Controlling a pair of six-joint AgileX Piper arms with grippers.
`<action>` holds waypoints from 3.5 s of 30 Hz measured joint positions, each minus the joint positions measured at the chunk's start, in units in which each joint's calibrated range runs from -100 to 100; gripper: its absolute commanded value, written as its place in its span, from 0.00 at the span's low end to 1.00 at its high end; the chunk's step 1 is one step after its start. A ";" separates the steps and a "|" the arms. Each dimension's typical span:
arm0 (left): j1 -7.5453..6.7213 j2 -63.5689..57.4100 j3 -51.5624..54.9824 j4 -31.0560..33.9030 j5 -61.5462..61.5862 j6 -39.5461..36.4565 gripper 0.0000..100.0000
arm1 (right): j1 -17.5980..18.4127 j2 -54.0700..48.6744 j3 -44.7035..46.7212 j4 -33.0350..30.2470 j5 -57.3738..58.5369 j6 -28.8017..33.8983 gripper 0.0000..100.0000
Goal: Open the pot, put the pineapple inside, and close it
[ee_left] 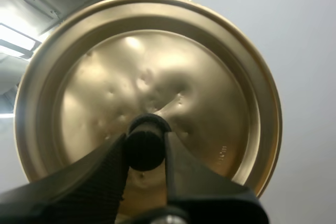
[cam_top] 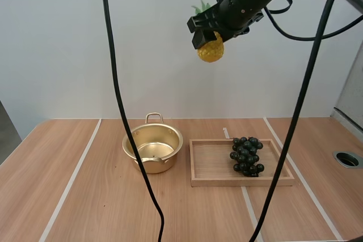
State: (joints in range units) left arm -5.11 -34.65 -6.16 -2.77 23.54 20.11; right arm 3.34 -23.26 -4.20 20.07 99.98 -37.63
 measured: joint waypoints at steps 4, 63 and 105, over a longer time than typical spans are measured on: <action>0.00 0.00 0.00 0.00 -3.56 0.00 0.00 | 0.00 -0.61 0.00 0.00 0.00 0.00 0.00; 3.71 -5.70 -0.12 -17.01 -72.11 0.52 0.00 | -2.16 10.44 4.94 19.39 -15.46 -7.73 0.00; 3.71 -5.80 -0.12 -17.01 -72.11 7.39 0.00 | 15.19 40.91 5.58 -8.51 -14.08 4.07 0.00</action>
State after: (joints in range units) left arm -1.40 -40.45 -6.28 -19.78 -48.58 27.50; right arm 18.53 17.66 1.38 11.56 85.90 -33.57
